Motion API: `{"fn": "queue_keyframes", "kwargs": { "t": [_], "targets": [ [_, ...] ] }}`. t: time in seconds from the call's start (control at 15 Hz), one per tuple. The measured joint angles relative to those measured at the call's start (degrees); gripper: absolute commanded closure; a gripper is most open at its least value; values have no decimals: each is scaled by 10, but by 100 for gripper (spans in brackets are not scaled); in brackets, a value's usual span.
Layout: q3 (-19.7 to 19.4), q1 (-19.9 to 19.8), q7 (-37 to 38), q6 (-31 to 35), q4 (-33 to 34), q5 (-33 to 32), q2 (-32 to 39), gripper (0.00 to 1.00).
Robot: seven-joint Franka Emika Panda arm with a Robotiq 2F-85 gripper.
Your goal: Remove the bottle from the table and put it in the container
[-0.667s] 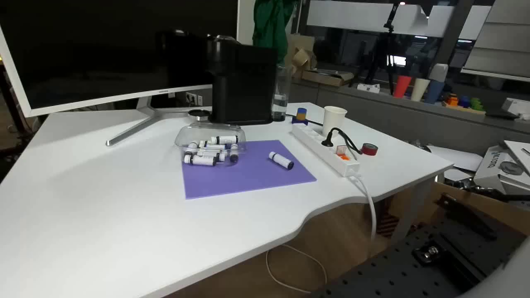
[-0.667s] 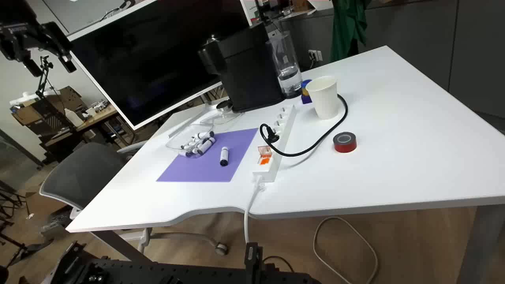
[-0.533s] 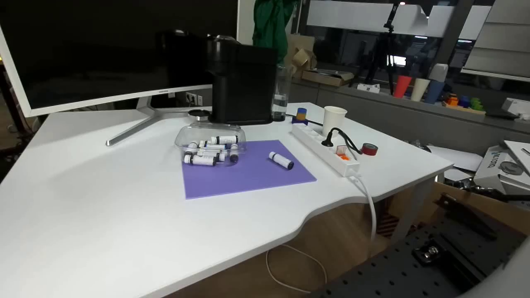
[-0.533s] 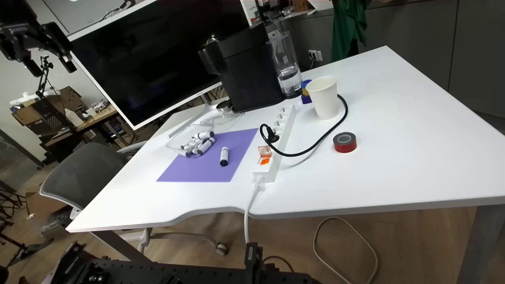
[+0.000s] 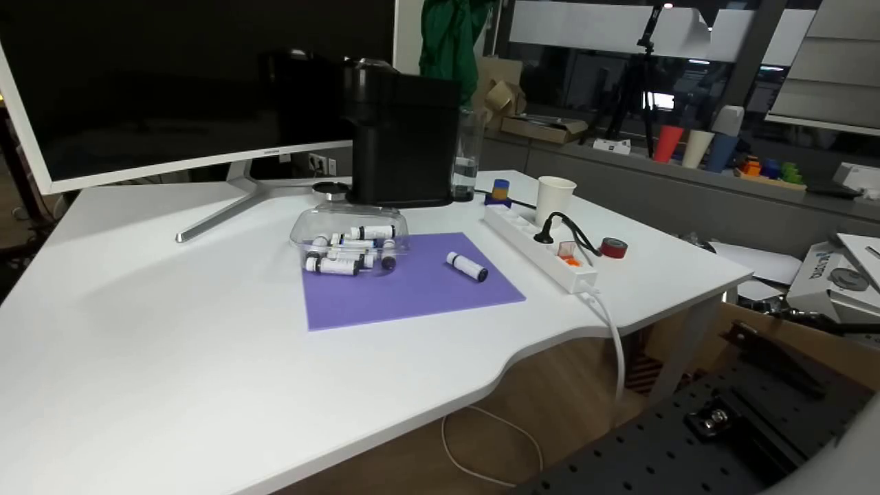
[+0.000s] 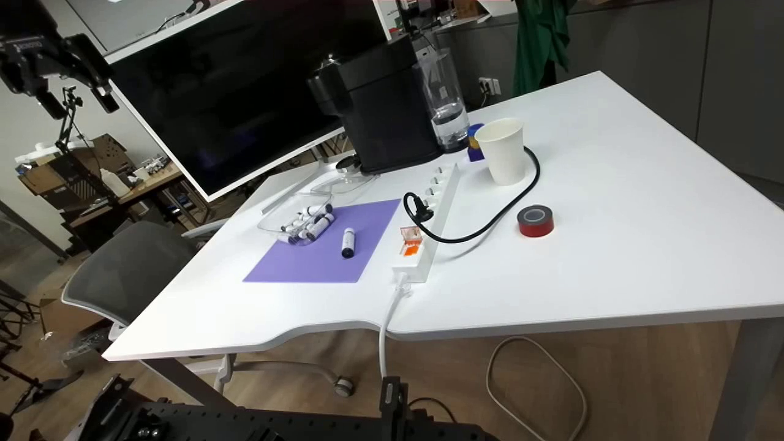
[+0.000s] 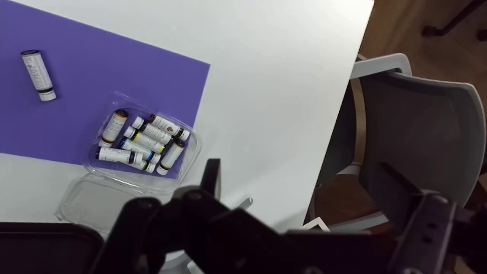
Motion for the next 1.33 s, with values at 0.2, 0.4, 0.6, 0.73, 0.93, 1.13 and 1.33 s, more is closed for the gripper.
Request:
{"fn": "queue_keyframes", "kwargs": {
  "t": [0.2,0.4,0.6,0.73,0.93,1.13,1.33],
  "targets": [
    [2,-2,0,1,0,-4,1,0],
    [7,-22,3,10,-7,-31,4,0],
    [8,-50,9,14,-15,-89,16,0],
    [7,-72,11,37,-25,-132,30,0],
    [5,-102,13,97,-44,-190,63,0],
    [0,-121,13,159,-61,-239,106,0],
    [-4,-128,16,194,-68,-256,137,0]
  ]
}}
